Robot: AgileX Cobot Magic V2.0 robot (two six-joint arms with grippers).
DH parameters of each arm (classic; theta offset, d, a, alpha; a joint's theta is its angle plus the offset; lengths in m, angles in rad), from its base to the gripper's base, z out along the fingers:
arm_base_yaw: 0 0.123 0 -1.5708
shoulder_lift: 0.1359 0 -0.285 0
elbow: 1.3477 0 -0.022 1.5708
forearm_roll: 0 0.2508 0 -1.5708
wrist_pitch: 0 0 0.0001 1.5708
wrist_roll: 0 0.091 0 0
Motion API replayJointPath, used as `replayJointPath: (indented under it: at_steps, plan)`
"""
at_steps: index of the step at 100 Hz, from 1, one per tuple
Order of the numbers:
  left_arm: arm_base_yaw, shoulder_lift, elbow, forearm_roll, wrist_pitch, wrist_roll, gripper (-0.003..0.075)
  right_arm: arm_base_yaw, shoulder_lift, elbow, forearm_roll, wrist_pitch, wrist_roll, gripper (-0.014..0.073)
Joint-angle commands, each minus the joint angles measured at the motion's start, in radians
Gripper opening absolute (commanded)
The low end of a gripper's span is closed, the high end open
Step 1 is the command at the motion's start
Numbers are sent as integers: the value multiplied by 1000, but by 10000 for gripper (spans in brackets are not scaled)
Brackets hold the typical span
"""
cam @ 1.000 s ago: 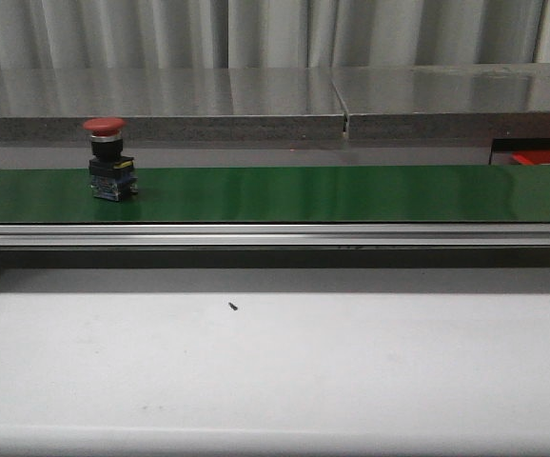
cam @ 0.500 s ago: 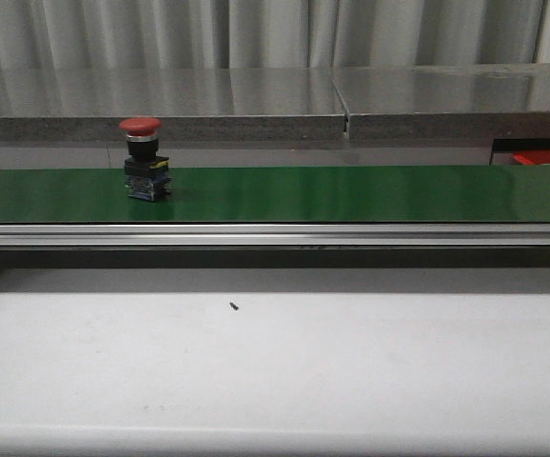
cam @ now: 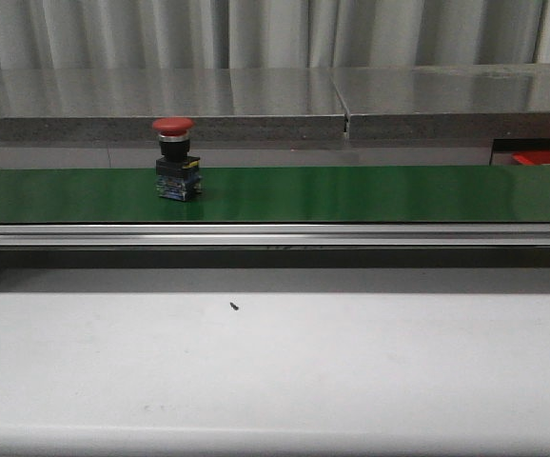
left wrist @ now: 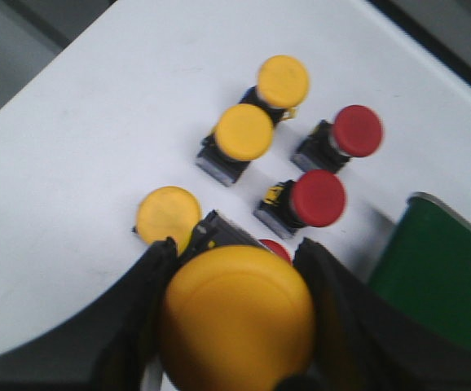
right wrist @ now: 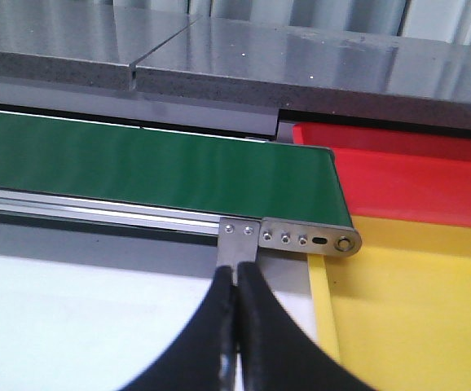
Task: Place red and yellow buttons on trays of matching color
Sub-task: 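Set the yellow button on the belt and open the left gripper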
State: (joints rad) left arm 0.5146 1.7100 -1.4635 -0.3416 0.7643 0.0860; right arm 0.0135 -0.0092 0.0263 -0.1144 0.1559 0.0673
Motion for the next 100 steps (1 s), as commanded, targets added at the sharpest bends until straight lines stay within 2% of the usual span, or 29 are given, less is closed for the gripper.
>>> replayJointPath:
  at_steps: [1, 24, 45, 79, 100]
  plan:
    - [-60, -68, -31, -41, -16, 4, -19, 2, -18, 1, -4, -79, -4, -117]
    - [-239, -57, -39, -23, 7, 26, -19, 2, -18, 1, -4, -79, -4, -117]
    - [-338, 13, -39, -5, 26, 28, -19, 2, -18, 1, -4, -79, -4, -117]
    - [-357, 98, -100, 5, 66, 28, -13, 2, -18, 1, -4, -79, -4, -117]
    - [-357, 112, -107, 38, 66, 28, 47, 2, -18, 1, -4, -79, -4, -117]
